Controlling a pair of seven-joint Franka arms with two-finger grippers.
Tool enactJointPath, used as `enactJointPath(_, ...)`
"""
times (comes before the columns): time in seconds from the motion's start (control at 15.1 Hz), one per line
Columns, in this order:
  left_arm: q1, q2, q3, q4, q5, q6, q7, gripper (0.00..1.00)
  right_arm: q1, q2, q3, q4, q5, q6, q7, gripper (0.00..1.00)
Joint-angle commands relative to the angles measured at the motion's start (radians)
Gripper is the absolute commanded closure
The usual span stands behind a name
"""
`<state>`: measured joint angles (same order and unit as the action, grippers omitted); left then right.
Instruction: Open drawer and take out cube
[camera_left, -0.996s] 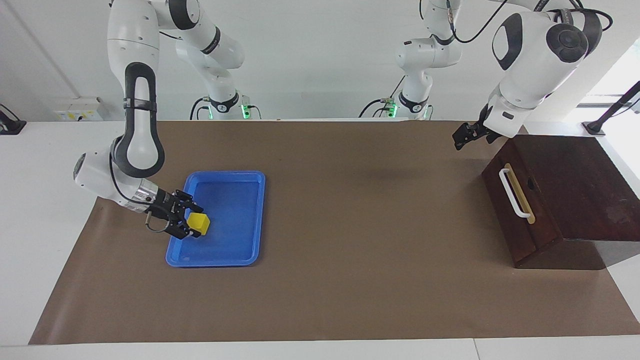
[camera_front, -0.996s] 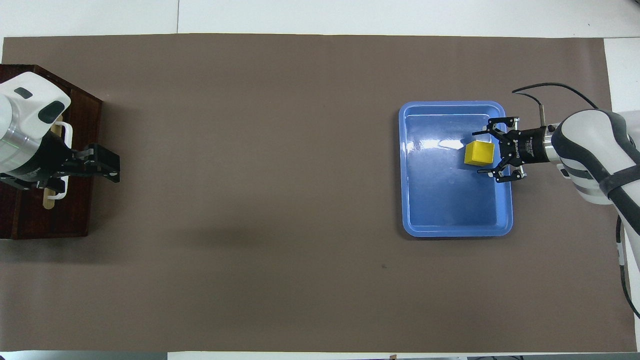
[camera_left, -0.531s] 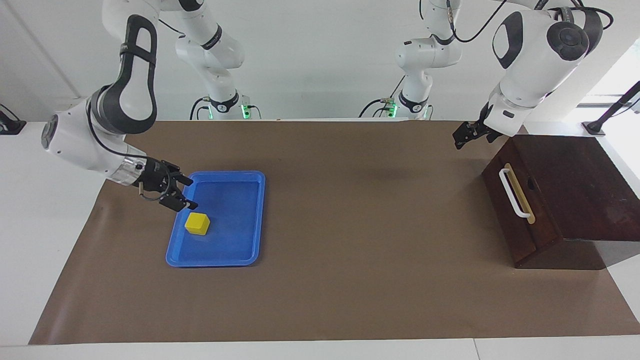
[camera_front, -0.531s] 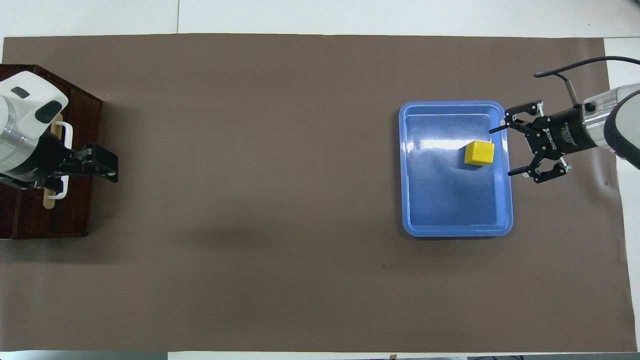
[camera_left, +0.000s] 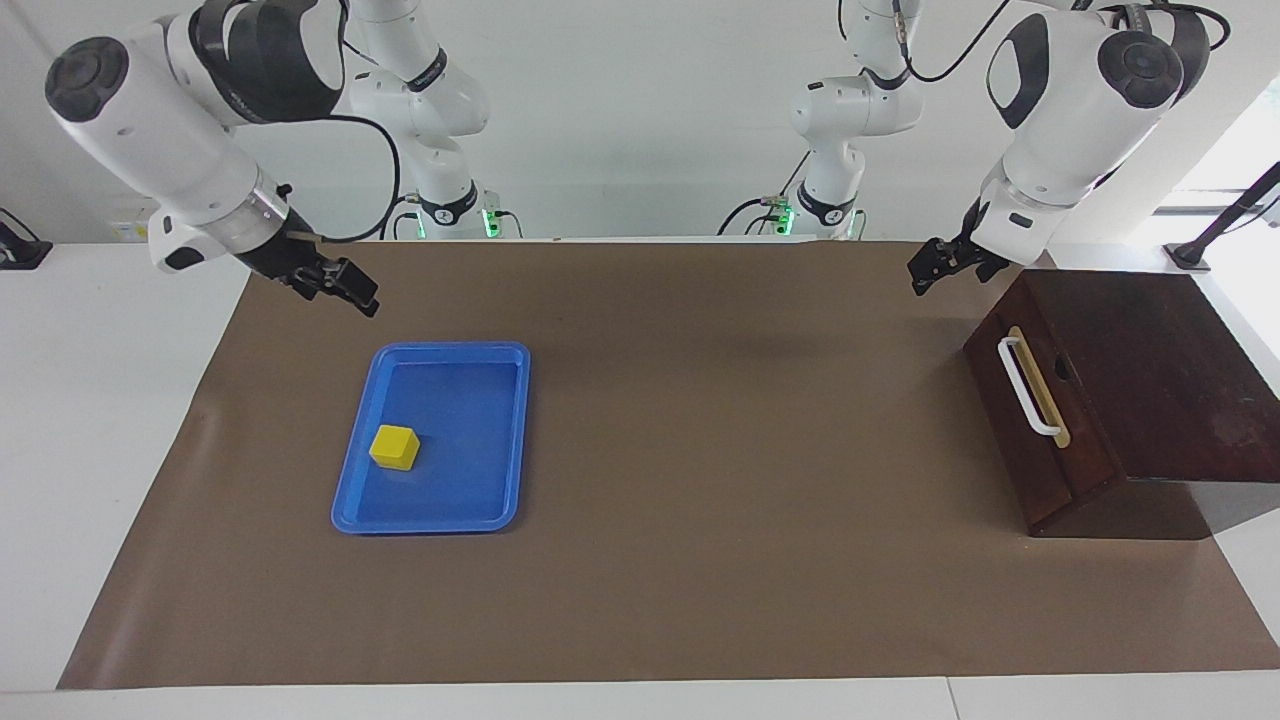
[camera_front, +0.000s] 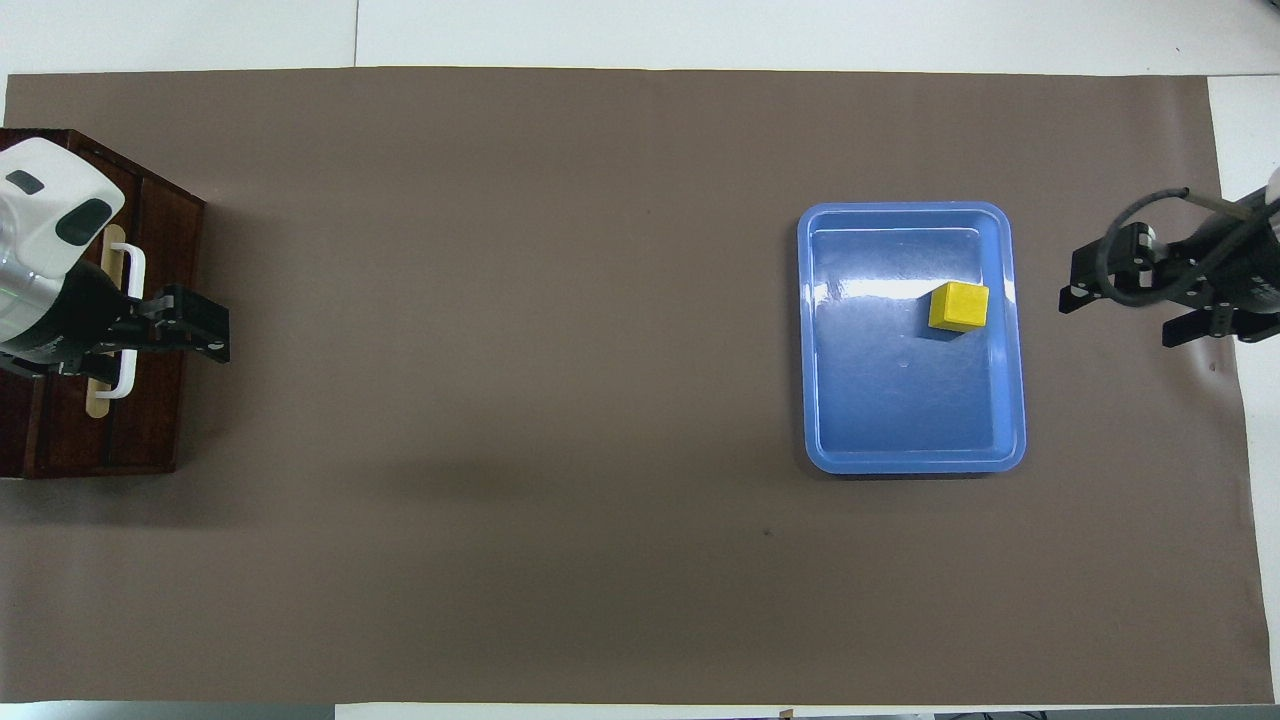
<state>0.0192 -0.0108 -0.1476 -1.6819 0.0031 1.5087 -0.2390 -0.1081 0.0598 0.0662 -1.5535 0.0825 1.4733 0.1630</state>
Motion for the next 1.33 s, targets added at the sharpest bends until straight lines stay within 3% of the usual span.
enactJointPath(0.0,0.019,-0.017,0.002,0.005,-0.005,-0.025,0.053,0.0,-0.005,-0.067,0.003,-0.008,-0.073,-0.007,-0.299,0.0)
enactJointPath(0.2,0.028,-0.018,0.0,0.004,-0.005,-0.025,0.064,0.0,-0.006,-0.089,0.001,-0.074,-0.082,0.099,-0.46,0.0)
enactJointPath(0.46,0.033,-0.021,0.002,-0.001,-0.005,-0.019,0.063,0.0,0.004,-0.121,-0.006,-0.183,-0.098,0.104,-0.337,0.0)
enactJointPath(0.6,0.041,-0.026,0.002,-0.004,-0.005,-0.016,0.061,0.0,0.005,-0.106,-0.011,-0.169,-0.096,0.082,-0.333,0.0)
enactJointPath(0.8,0.039,-0.026,0.0,-0.005,-0.005,-0.01,0.063,0.0,-0.002,-0.063,-0.009,-0.05,-0.104,-0.013,-0.33,0.0)
enactJointPath(1.0,0.039,-0.028,0.0,-0.007,-0.005,-0.015,0.066,0.0,0.005,-0.064,-0.008,-0.053,-0.161,-0.004,-0.329,0.0)
enactJointPath(1.26,0.028,-0.026,-0.001,-0.002,-0.005,-0.012,0.064,0.0,0.005,-0.064,-0.008,-0.053,-0.144,-0.007,-0.31,0.0)
